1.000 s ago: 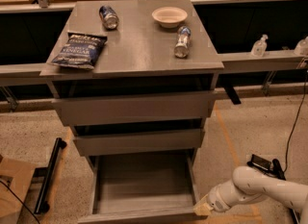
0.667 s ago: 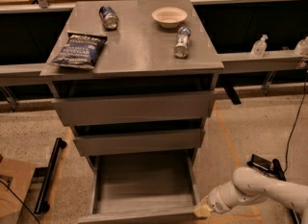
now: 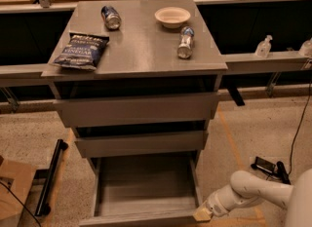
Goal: Close bottom drawer
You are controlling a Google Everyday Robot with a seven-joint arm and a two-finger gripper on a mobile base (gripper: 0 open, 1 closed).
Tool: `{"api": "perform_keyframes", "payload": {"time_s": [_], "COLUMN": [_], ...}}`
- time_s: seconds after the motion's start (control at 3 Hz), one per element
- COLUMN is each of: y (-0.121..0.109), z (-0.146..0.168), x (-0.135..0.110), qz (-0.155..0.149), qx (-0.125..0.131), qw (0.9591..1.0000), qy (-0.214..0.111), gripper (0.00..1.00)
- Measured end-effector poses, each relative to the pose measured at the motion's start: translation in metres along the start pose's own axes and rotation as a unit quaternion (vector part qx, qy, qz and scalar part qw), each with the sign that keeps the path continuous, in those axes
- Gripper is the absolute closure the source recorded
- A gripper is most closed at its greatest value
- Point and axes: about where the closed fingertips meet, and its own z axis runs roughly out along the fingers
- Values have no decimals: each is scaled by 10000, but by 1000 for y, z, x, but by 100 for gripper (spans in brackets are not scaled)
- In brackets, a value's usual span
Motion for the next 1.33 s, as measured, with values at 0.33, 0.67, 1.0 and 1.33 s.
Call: {"api": "perform_keyframes", "payload": {"time_s": [0.33,0.67,1.0,1.33], "y": [-15,-31,-50,-51], "z": [25,52,75,74], "x": [18,34,31,30], "qz": [299,483,429,424], "qx": [-104,-103,23,30], "qw": [9995,9988,9989,9989], "qy": [48,41,-192,-205], "gripper": [100,100,100,100]}}
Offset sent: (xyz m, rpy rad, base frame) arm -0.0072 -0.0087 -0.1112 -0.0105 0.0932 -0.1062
